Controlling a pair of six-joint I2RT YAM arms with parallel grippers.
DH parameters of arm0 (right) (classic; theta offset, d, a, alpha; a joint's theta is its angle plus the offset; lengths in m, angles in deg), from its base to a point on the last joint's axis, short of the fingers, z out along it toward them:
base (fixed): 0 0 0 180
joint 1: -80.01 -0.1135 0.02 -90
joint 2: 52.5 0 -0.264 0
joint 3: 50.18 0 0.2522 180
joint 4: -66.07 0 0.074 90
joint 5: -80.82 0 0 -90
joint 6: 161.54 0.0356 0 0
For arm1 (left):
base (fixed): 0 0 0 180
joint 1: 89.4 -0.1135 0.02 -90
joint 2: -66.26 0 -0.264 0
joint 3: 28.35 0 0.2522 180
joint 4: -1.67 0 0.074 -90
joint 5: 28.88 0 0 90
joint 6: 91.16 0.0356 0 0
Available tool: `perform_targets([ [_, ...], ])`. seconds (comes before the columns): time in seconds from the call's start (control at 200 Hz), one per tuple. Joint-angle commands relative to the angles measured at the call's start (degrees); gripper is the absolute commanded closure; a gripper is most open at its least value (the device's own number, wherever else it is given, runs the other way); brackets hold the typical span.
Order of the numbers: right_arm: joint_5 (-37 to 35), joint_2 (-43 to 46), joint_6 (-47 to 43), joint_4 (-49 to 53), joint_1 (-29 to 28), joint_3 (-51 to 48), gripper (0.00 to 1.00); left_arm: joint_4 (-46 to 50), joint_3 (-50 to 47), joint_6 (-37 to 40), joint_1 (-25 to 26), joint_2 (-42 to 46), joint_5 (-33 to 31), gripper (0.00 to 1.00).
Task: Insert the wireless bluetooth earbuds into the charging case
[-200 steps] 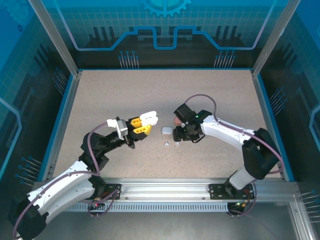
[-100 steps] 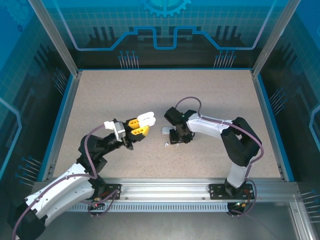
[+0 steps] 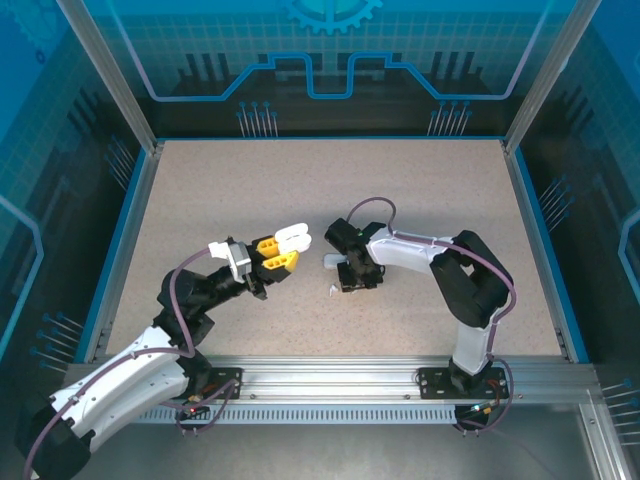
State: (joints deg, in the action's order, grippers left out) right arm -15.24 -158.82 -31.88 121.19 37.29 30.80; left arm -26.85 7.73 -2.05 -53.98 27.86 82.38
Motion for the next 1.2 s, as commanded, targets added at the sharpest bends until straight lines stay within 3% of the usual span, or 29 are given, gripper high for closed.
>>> perform_targets([
  [0.0,-0.7,-1.5,0.4,0.2,-0.6,1.0,0.64,-0.6,-0.4,1.6,0.3,0.6,-1.2,0.91],
  [0.395,-0.3,-2.9,-1.5,-0.7,-0.8,1.9,0.68,0.2,0.3,1.4,0.3,0.3,-1.3,0.91],
  [0.78,-2.1,2.1,-5.0,-1.3,-0.8,-0.4,0.74,1.9,0.6,1.1,0.3,0.1,-1.7,0.91],
  [1.196,-10.0,15.2,-16.4,-2.3,-0.8,-5.2,0.76,4.6,-1.6,-4.7,0.3,-0.2,-3.2,0.91],
])
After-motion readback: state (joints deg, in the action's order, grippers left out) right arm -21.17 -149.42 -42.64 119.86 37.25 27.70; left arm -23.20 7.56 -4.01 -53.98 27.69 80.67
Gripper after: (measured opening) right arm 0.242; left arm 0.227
